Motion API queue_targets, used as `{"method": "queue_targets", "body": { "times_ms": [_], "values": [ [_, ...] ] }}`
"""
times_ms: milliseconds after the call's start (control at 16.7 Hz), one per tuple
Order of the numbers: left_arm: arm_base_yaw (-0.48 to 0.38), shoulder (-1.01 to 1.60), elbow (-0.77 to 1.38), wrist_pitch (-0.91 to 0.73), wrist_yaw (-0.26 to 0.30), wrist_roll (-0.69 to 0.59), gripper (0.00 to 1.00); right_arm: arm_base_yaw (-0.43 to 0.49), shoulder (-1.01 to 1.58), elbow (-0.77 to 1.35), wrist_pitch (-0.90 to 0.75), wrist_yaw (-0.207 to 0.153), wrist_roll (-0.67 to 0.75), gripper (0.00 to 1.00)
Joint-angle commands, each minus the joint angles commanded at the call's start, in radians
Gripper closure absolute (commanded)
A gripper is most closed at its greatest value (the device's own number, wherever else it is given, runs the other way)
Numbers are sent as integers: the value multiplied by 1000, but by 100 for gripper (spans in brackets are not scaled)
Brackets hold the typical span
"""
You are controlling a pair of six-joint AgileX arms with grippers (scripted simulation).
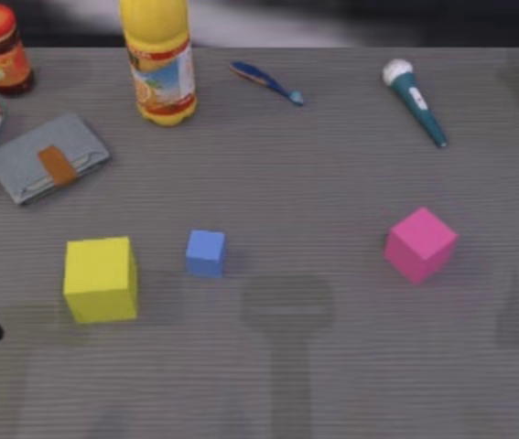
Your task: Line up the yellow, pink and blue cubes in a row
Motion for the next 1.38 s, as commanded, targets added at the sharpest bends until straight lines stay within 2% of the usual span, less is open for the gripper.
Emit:
{"method": "queue_targets", "body": {
  "times_ms": [240,540,1380],
  "values": [
    [-11,30,30,-20,2,-6,0,0,0,0,0,0,0,0],
    [-83,290,279,-175,4,-56,0,0,0,0,0,0,0,0],
    [-397,1784,1397,-915,1,-274,0,0,0,0,0,0,0,0]
  ]
}}
